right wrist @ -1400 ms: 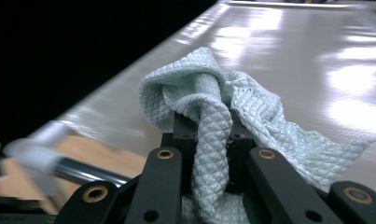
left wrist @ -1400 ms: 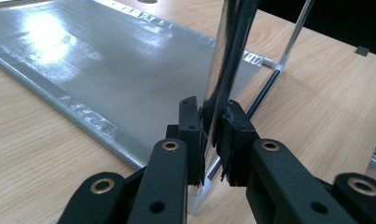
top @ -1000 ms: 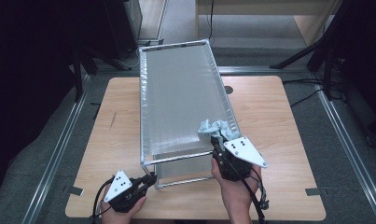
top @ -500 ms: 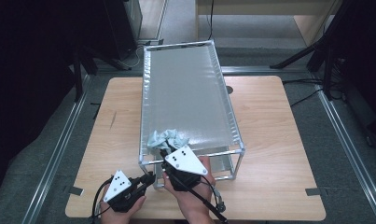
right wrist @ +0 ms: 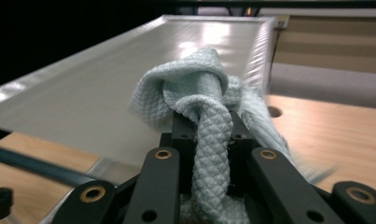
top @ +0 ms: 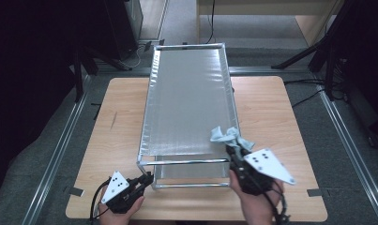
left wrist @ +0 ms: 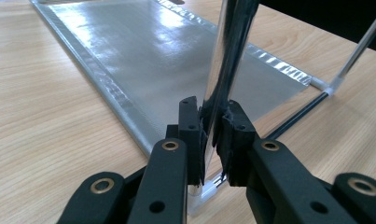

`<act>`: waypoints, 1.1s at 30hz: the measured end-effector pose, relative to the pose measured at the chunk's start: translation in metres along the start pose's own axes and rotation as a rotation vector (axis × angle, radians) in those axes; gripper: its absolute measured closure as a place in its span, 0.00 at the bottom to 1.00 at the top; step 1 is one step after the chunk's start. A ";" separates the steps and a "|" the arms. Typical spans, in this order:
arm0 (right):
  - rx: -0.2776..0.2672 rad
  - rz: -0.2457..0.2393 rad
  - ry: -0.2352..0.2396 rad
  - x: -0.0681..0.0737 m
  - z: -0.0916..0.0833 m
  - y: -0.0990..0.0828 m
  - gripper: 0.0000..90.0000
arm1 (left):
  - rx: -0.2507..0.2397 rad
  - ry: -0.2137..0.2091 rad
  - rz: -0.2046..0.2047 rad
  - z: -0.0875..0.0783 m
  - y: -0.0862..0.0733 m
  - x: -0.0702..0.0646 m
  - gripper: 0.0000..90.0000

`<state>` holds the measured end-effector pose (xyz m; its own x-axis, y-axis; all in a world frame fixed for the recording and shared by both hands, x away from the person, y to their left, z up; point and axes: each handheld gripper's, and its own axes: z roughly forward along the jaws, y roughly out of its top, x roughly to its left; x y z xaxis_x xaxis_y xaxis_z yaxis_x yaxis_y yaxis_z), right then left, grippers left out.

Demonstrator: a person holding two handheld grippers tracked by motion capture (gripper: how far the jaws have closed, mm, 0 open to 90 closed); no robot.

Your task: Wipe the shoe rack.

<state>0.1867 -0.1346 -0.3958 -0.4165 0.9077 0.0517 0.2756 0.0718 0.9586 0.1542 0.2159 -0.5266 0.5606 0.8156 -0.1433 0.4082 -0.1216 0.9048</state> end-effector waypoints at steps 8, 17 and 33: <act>-0.072 0.086 -0.111 -0.071 -0.007 0.006 0.87 | -0.023 0.014 -0.003 -0.007 -0.005 0.003 0.90; 0.055 0.047 -0.138 -0.123 0.091 -0.050 0.76 | -0.072 0.016 -0.019 -0.015 -0.016 0.005 0.87; 0.134 0.100 -0.089 -0.150 0.081 -0.091 0.15 | -0.162 0.021 -0.046 -0.040 -0.027 0.026 0.55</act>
<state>0.2937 -0.2435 -0.5134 -0.3048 0.9456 0.1141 0.4271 0.0286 0.9037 0.1288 0.2629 -0.5384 0.5282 0.8300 -0.1795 0.3108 0.0078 0.9505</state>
